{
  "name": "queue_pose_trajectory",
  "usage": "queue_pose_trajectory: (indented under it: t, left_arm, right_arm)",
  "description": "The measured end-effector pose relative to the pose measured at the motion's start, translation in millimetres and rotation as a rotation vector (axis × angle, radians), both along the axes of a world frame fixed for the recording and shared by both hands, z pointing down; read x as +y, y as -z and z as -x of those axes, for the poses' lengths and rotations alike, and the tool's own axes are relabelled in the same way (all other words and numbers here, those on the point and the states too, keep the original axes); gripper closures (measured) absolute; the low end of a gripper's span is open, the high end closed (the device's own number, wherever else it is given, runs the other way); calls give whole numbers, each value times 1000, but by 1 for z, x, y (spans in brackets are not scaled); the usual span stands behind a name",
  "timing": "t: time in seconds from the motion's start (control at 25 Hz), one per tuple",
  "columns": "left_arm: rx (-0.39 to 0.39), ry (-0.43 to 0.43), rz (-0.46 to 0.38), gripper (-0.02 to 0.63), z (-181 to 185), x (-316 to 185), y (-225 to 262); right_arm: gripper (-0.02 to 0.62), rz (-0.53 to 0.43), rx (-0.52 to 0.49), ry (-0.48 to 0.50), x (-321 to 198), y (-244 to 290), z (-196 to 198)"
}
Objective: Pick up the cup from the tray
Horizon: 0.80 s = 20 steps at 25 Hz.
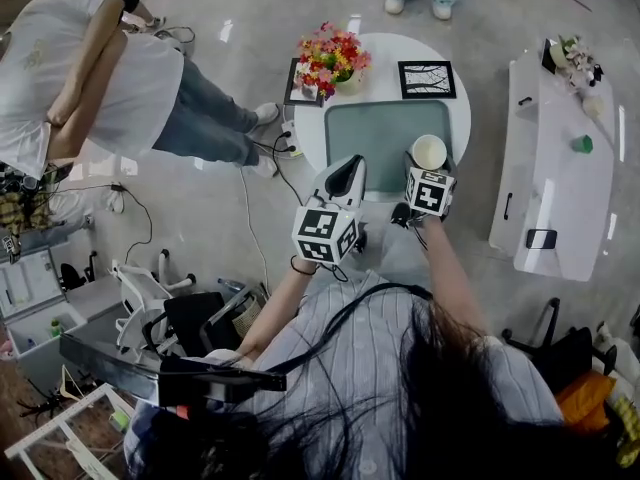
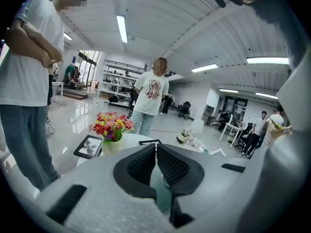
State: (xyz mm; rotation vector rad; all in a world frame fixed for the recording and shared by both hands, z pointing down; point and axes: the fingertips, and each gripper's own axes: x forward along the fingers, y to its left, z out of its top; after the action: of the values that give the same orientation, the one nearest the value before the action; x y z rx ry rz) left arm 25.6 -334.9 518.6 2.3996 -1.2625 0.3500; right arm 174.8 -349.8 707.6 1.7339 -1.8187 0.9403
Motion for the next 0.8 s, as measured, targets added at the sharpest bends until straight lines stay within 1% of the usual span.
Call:
queue_pose_trajectory:
  t: [0.12, 0.28, 0.6, 0.8]
  left_arm:
    - [-3, 9, -4, 591, 6, 1, 1]
    - [3, 13, -9, 591, 9, 5, 2]
    - [24, 6, -31, 589, 15, 13, 8]
    - [43, 1, -46, 591, 27, 21, 14]
  right_arm:
    - [197, -10, -4, 20, 0, 6, 4]
    - [196, -51, -10, 53, 0, 25, 11]
    - [196, -91, -43, 64, 6, 63, 17]
    - [196, -110, -62, 69, 14, 90, 30]
